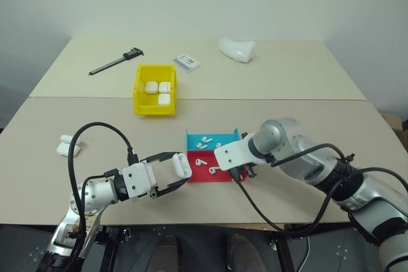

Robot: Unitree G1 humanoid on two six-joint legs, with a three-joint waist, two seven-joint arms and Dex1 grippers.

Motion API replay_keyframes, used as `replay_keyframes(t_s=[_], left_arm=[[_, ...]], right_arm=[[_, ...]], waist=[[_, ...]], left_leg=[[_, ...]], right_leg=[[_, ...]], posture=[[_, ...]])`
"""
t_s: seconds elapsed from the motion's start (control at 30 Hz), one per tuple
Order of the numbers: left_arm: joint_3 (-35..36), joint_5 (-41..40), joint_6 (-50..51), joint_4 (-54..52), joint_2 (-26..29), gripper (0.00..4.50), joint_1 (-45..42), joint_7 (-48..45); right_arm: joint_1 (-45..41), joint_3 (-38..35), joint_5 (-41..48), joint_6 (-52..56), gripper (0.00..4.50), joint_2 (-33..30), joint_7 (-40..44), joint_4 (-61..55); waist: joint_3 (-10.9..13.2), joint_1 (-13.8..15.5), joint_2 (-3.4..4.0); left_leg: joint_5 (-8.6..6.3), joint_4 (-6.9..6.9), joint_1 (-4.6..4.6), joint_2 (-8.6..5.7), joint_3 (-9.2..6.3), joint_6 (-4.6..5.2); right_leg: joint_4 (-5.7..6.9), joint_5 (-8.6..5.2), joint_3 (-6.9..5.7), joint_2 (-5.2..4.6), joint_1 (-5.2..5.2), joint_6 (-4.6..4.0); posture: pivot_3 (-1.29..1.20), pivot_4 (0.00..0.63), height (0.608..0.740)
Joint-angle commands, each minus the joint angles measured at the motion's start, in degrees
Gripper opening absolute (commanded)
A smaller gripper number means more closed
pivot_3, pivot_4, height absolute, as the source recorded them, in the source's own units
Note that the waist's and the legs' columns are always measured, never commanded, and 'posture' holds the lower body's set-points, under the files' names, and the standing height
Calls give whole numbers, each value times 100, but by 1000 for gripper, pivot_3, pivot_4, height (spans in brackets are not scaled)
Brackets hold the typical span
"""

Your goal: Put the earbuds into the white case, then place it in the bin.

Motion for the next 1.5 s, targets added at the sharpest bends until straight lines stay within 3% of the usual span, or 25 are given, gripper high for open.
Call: replay_keyframes(t_s=[0.03,0.87,0.97,1.5], left_arm=[[-26,-12,9,-270,50,2770,-61,55],[-123,127,4,-212,40,2770,-46,121],[-123,129,21,-229,40,2770,-37,134],[-140,108,75,-302,12,2770,-94,166]], right_arm=[[12,-210,-124,-93,1687,-41,81,-2],[59,-239,-526,-283,1687,-16,339,38],[84,-270,-547,-292,1122,12,352,35],[117,-749,-401,-82,1122,142,501,-322]], waist=[[0,1,0],[0,4,0],[0,5,0],[1,5,1]], left_leg=[[0,0,0,0,0,0],[0,-1,0,0,1,0],[0,-1,0,0,1,0],[0,-2,-1,0,1,0]], right_leg=[[0,0,0,0,0,0],[-1,-1,0,0,0,-1],[-2,-1,0,0,0,-1],[-2,-1,0,0,-2,-1]], posture=[[0,150,740],[0,150,740],[0,150,740],[0,150,740]])
